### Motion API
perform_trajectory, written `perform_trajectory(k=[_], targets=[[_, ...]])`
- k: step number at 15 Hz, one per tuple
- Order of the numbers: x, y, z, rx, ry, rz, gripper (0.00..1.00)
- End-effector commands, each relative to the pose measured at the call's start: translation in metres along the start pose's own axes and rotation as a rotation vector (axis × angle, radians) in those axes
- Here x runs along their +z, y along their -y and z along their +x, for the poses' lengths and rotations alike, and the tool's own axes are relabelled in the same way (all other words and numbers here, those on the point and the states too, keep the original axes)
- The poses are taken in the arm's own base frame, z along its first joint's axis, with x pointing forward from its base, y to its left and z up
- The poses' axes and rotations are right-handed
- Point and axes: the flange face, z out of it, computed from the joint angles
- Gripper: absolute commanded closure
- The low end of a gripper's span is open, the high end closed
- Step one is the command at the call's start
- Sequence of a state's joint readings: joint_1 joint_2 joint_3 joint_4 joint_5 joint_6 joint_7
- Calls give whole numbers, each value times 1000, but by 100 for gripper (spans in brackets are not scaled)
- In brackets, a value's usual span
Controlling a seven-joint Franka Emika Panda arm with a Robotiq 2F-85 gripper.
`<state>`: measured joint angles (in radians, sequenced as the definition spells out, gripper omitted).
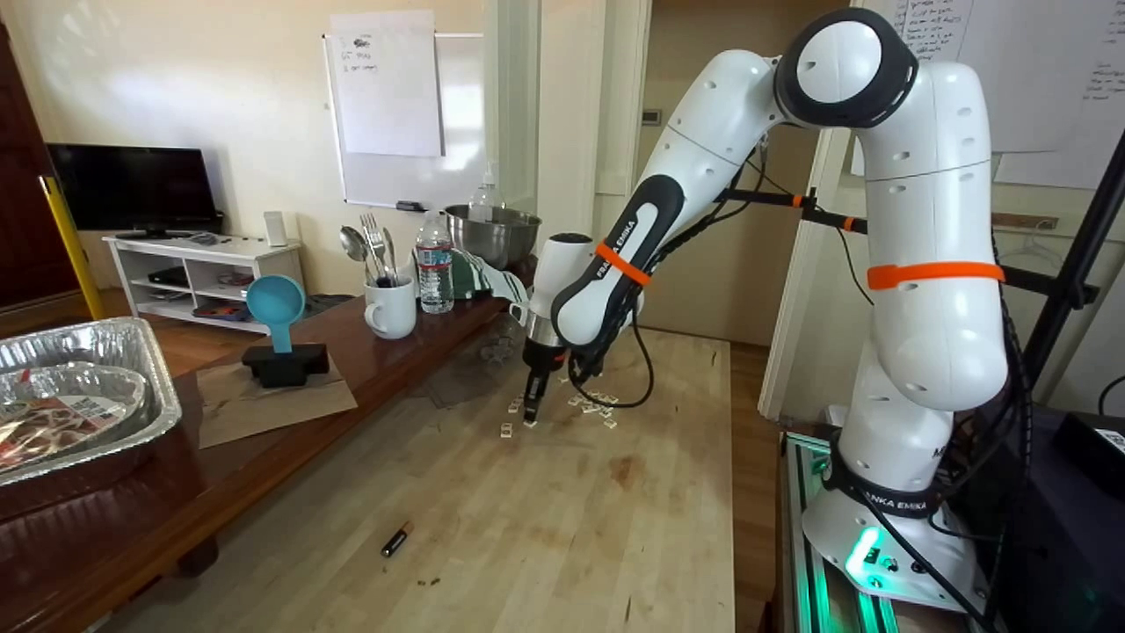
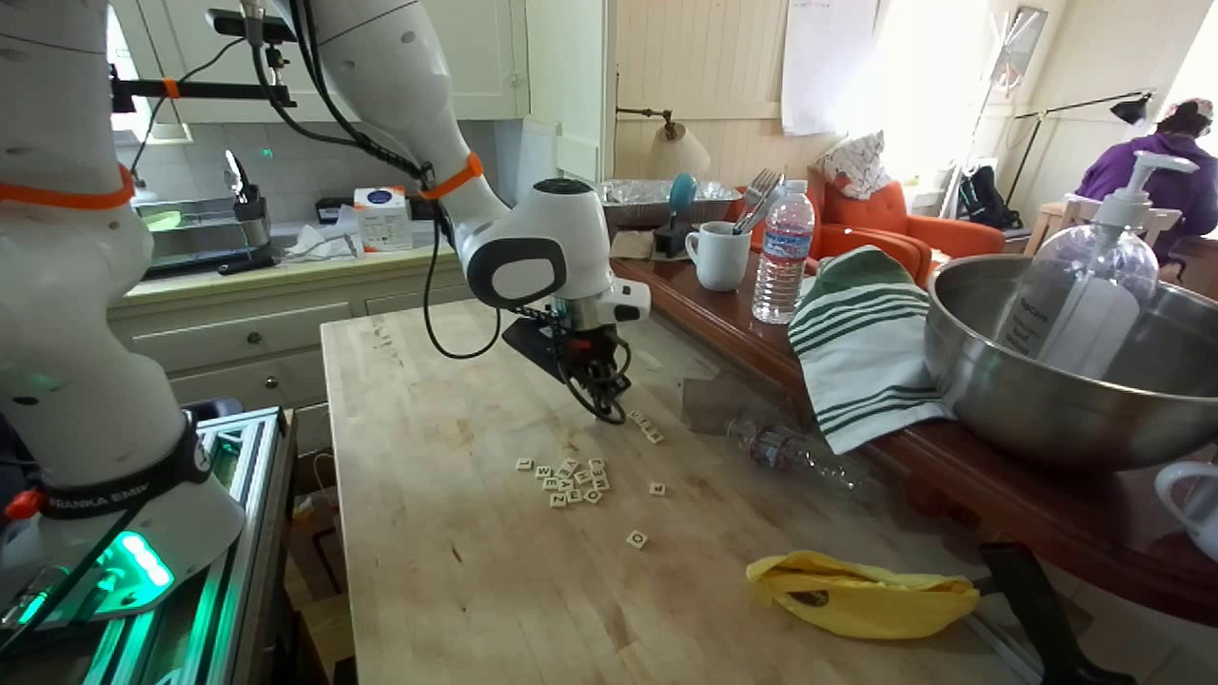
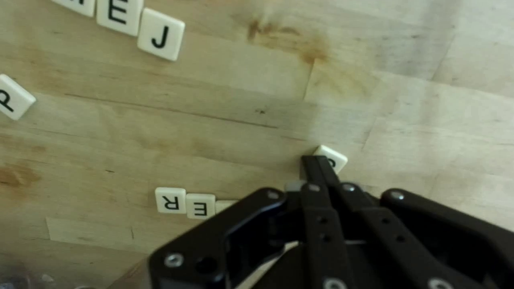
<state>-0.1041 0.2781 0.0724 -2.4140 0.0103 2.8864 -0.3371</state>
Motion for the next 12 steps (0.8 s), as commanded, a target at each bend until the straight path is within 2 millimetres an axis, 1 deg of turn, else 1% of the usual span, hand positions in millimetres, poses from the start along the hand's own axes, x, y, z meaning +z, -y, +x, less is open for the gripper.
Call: perform_trajectory(k=[1,6,12], targets=[[14,-2,9,-54,-19,-14,100],[17,1,19,-143,-49,-28,100],[20,5,23,-256,-58,-40,100]])
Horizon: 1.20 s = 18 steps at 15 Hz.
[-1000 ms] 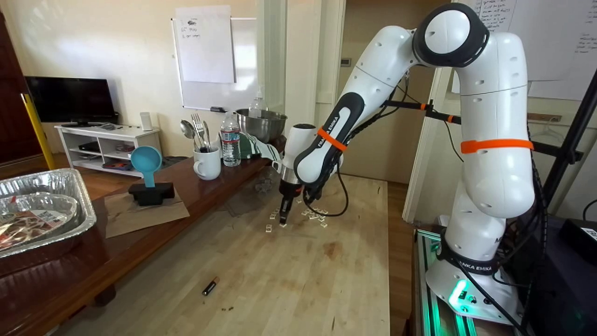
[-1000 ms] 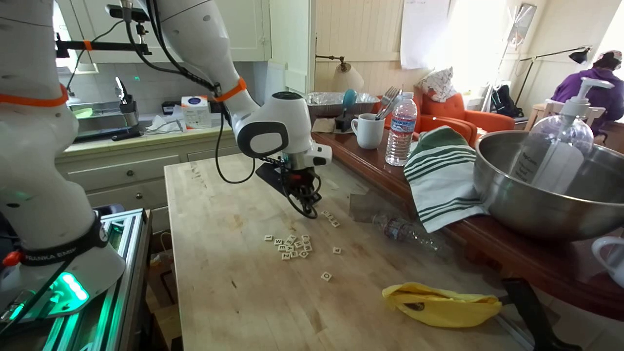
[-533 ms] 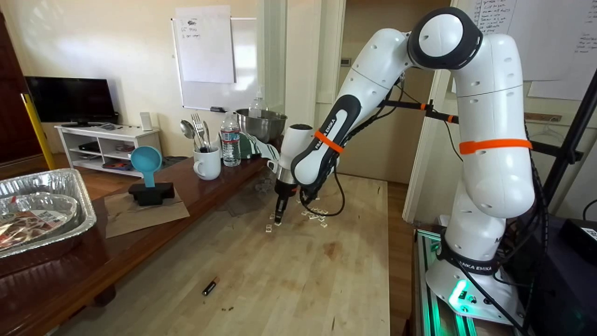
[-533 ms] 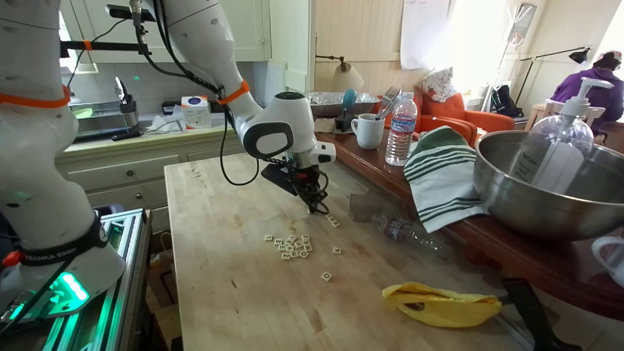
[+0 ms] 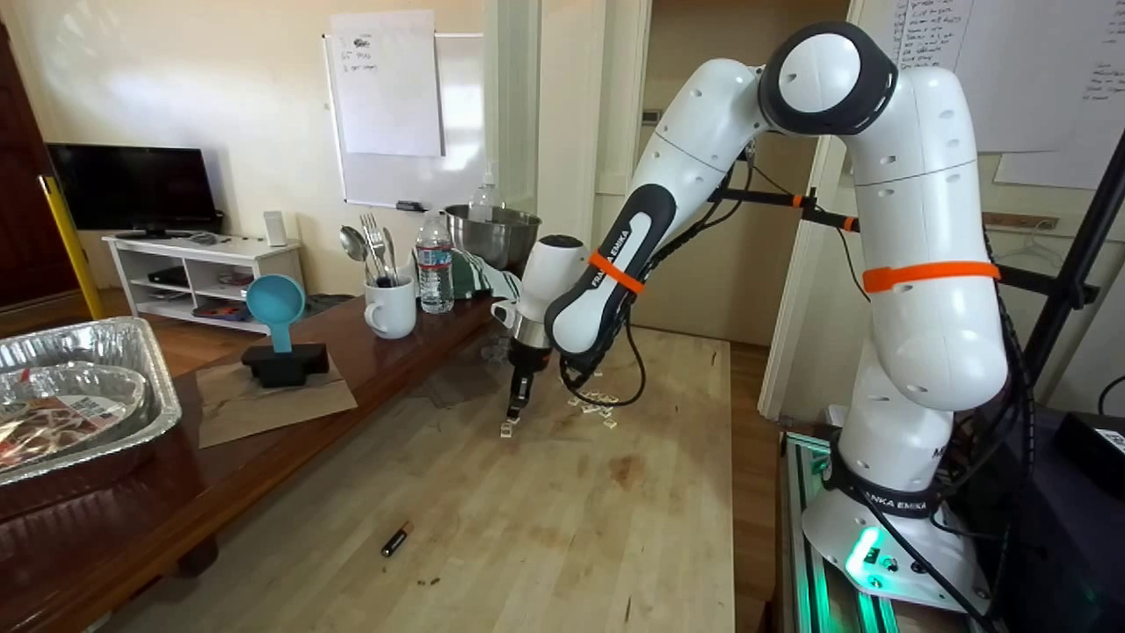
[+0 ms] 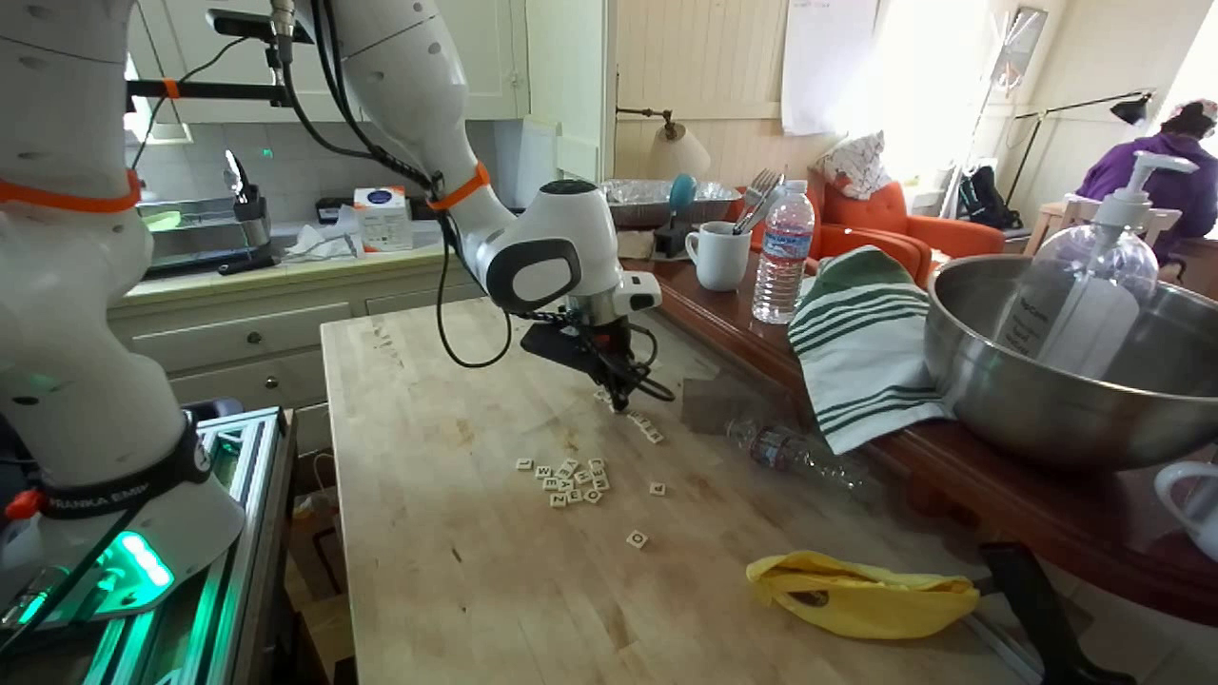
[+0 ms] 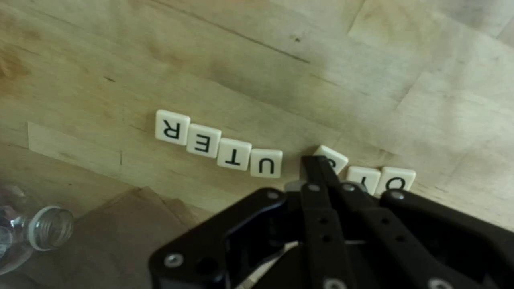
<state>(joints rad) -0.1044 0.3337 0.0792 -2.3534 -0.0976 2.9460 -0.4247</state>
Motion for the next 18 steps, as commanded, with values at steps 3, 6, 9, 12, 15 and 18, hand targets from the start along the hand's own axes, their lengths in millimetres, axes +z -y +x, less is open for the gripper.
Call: perform_trajectory(k=[3,6,9,12,15,18], targets=[[14,5,0,-114,-8,5,100],[14,7,0,-166,-12,5,100],[14,7,-1,-204,-14,1,100],[14,7,-1,-236,-14,-2,100],[14,8,0,-256,-16,-6,100],[14,9,1,-270,-18,-8,100]])
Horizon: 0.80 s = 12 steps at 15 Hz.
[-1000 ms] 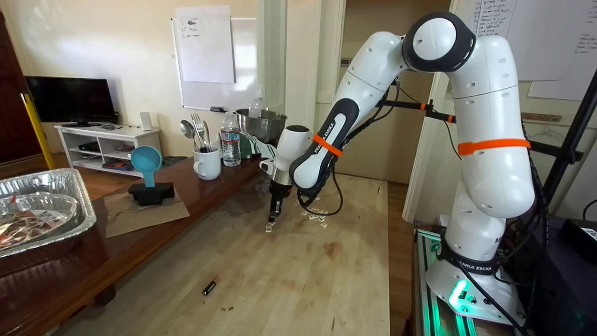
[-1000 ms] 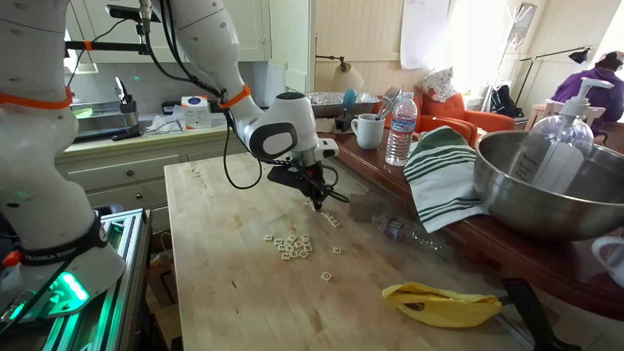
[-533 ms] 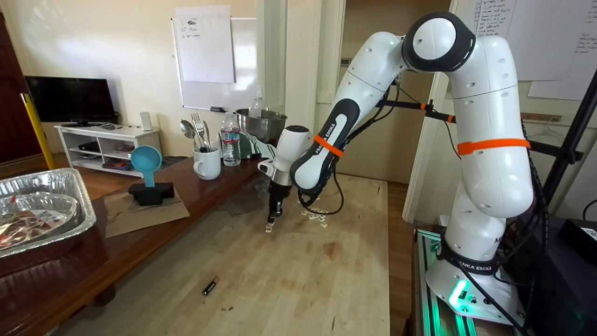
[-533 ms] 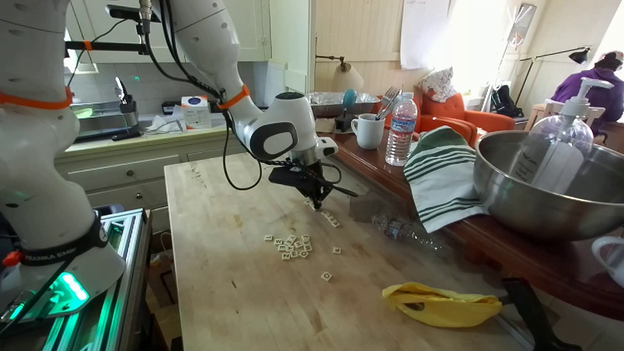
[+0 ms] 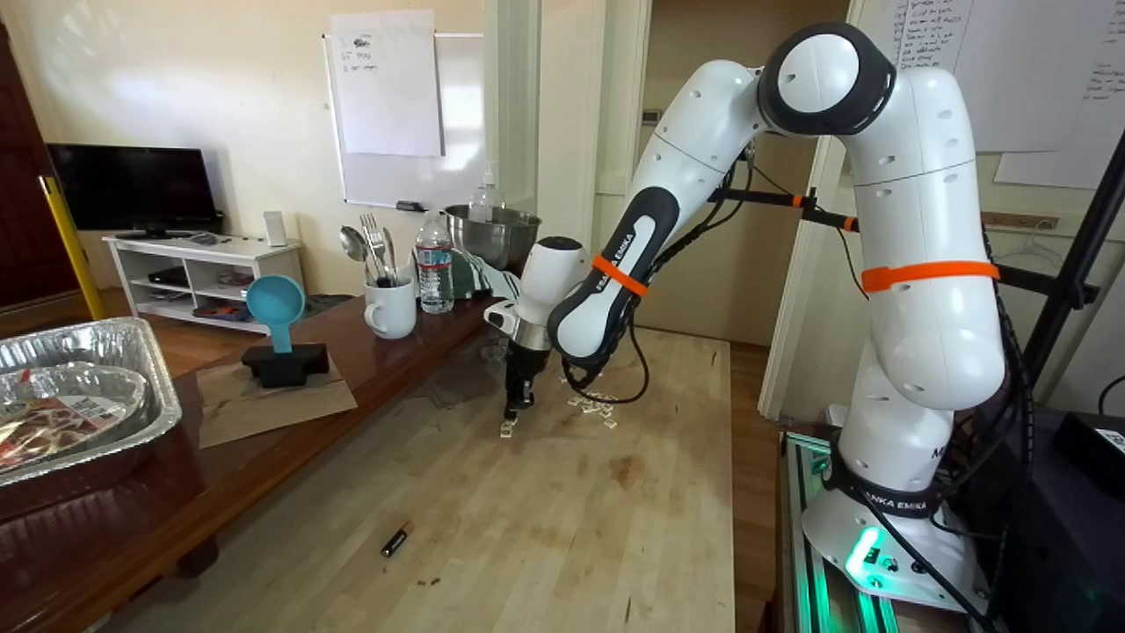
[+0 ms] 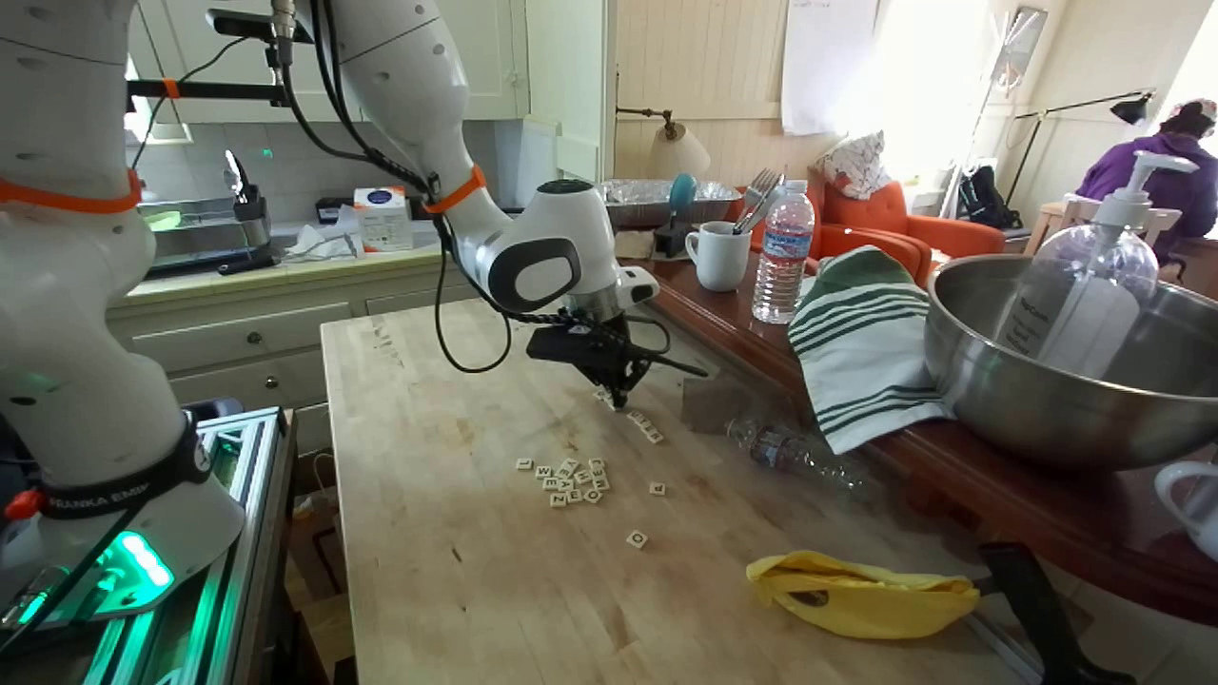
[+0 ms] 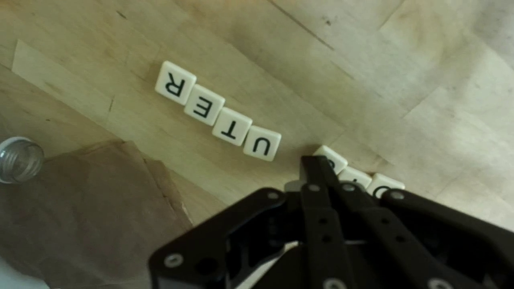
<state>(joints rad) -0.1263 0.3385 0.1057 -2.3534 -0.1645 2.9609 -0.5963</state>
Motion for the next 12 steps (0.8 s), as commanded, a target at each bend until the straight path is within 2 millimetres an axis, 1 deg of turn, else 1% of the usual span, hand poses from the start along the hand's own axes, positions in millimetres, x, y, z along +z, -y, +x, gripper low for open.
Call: perform_trajectory(k=[1,12], targets=[[14,3,-2,-36,-10,-3,100],[16,8,-2,-104,-14,-6,100]])
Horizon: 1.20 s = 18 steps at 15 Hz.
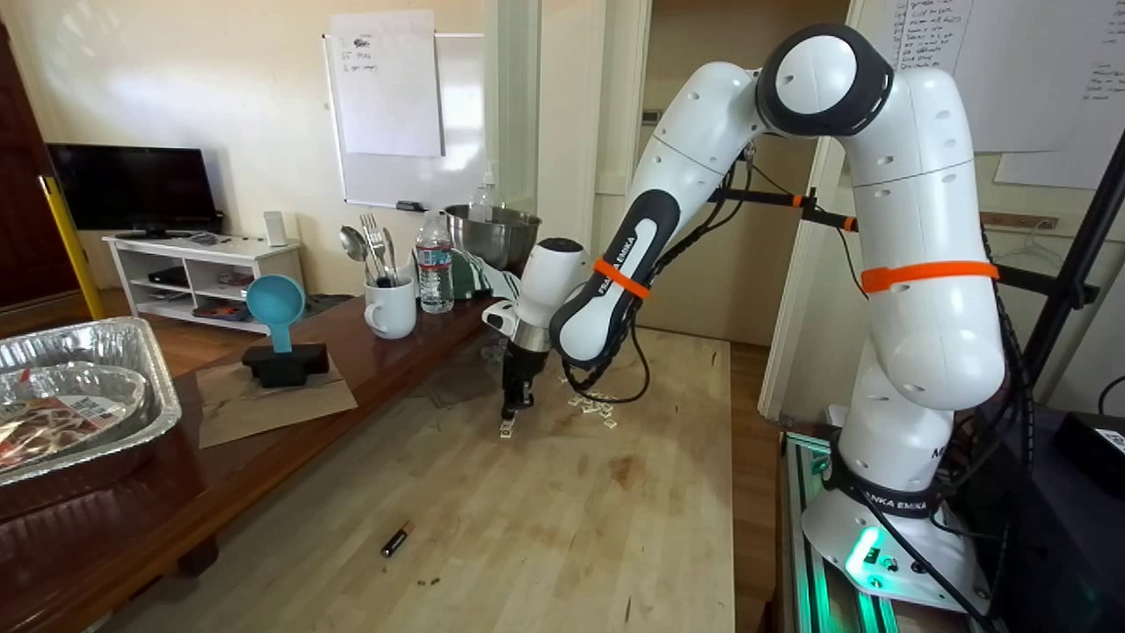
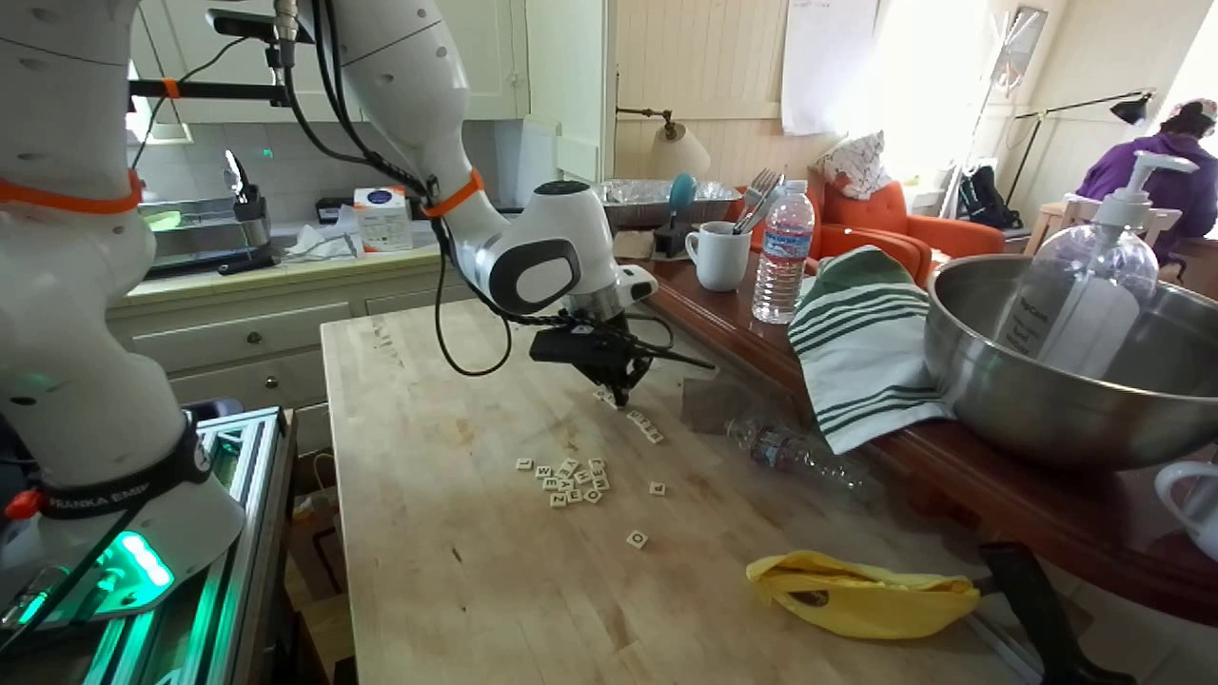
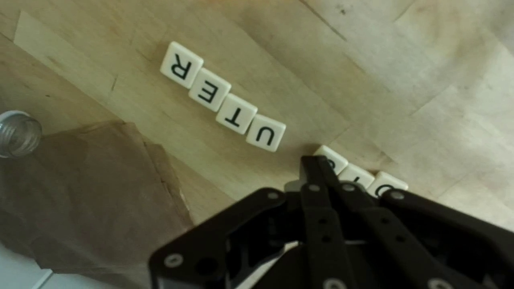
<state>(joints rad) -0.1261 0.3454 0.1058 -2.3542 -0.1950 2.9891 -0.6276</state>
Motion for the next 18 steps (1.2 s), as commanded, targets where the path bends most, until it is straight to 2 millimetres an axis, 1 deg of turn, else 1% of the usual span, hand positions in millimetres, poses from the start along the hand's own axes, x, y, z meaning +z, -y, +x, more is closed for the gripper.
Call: perform_trajectory(k=[1,18], targets=[[15,7,-4,-53,2,11,100],[15,14,-3,-171,6,23,100]])
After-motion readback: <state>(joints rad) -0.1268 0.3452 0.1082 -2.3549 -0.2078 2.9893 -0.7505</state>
